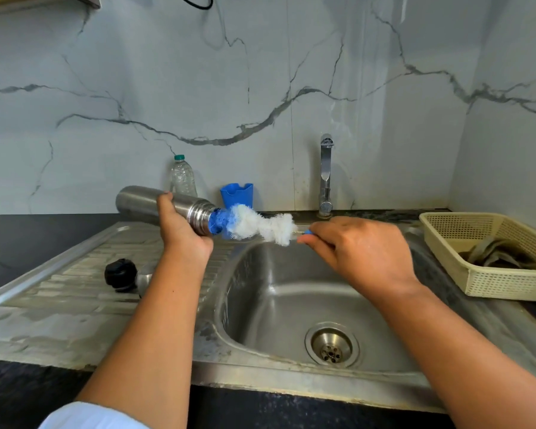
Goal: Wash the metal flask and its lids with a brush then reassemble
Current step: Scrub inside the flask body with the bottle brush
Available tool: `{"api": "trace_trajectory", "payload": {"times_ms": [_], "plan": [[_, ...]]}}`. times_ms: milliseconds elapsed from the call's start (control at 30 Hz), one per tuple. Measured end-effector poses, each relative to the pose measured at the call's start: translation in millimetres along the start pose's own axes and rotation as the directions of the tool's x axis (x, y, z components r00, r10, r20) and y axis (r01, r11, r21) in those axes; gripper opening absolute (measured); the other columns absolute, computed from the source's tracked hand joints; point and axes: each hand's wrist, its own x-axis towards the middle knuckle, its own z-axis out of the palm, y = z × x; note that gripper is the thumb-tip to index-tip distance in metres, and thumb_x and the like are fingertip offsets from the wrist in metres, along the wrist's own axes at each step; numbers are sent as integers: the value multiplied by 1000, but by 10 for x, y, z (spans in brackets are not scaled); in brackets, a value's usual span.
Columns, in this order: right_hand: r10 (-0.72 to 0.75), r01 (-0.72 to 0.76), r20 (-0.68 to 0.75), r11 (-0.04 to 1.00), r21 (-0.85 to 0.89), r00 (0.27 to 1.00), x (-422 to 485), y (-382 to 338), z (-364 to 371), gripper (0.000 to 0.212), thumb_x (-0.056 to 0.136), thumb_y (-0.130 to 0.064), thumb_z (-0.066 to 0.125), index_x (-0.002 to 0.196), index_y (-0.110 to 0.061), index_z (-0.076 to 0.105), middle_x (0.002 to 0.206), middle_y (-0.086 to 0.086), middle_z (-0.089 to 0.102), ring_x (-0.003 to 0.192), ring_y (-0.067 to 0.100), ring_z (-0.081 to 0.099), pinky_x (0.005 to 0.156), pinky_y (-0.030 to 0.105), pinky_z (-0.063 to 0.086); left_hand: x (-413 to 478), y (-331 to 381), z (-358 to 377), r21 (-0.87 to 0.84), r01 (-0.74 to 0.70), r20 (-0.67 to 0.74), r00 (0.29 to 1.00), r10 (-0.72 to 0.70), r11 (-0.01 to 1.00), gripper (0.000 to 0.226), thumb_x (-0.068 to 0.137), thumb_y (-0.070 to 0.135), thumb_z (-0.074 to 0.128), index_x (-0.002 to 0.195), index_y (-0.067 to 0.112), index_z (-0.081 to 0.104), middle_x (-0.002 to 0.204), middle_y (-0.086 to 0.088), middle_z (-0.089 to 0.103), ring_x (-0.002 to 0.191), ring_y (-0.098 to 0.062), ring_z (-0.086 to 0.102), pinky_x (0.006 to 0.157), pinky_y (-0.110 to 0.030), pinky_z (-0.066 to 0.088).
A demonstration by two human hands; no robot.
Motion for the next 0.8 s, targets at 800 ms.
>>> {"api": "trace_trajectory", "payload": {"times_ms": [800], "plan": [[119,-813,810,197,548,575,13,-26,-74,39,93,-58,61,78,-23,70,57,-6,37,49,12,23,45,24,20,-215,-37,143,-111,-35,183,982,55,993,44,92,48,66,116,11,59,77,-8,69,67,-22,70,64,-31,60]]}}
